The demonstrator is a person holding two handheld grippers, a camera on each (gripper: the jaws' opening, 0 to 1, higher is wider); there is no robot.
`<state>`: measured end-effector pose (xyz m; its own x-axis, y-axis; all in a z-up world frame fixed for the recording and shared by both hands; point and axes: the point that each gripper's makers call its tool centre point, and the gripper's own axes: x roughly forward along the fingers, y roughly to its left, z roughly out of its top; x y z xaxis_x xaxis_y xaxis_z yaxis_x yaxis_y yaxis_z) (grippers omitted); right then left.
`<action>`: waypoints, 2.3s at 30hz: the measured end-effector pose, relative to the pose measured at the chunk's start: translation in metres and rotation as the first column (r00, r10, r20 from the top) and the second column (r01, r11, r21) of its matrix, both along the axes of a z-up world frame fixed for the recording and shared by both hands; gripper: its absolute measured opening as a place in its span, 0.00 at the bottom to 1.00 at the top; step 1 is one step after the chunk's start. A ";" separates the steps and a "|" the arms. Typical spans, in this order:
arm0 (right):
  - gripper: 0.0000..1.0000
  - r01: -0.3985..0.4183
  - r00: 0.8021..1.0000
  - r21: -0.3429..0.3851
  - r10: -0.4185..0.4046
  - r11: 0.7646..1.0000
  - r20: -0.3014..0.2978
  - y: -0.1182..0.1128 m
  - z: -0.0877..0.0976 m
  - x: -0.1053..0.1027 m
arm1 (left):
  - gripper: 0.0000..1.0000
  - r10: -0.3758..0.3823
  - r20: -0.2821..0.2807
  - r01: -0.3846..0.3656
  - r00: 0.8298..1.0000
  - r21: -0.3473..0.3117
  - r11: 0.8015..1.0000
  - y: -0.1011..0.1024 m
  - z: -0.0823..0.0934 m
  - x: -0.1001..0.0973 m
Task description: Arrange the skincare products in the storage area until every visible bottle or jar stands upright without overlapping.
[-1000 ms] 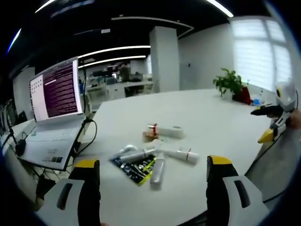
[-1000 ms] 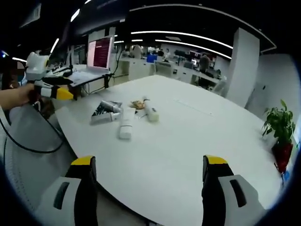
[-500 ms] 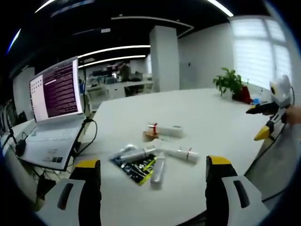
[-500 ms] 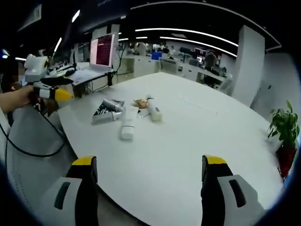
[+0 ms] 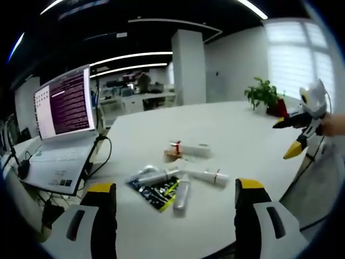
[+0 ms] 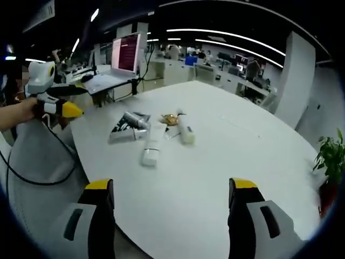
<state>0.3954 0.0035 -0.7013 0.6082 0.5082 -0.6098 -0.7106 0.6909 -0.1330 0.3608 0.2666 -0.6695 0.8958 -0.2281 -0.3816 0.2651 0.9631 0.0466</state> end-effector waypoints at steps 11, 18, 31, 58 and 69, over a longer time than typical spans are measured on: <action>0.85 -0.042 0.999 -0.025 0.041 0.999 -0.021 0.018 -0.001 0.018 | 0.83 0.016 0.002 -0.016 1.000 -0.011 1.000 0.008 0.000 0.001; 0.84 -0.064 0.997 -0.048 0.062 0.997 -0.035 0.027 -0.004 0.031 | 0.82 0.008 -0.005 -0.008 1.000 0.002 1.000 0.007 -0.002 0.000; 0.81 -0.098 0.990 -0.067 0.090 0.993 -0.111 0.046 -0.015 0.053 | 0.82 0.004 -0.004 -0.004 1.000 -0.008 1.000 0.010 -0.004 0.001; 0.68 -0.167 0.956 -0.050 0.150 0.985 -0.251 0.124 -0.061 0.092 | 0.81 -0.011 -0.014 0.011 1.000 0.002 1.000 0.004 -0.009 0.001; 0.63 -0.176 0.943 -0.092 0.141 0.980 -0.302 0.154 -0.086 0.104 | 0.81 -0.008 -0.006 0.008 1.000 -0.005 1.000 0.004 -0.005 0.002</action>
<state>0.4990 0.1578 -0.7872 0.3110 0.4981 -0.8094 -0.8293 0.5582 0.0249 0.3624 0.2703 -0.6745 0.8916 -0.2374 -0.3856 0.2733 0.9611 0.0402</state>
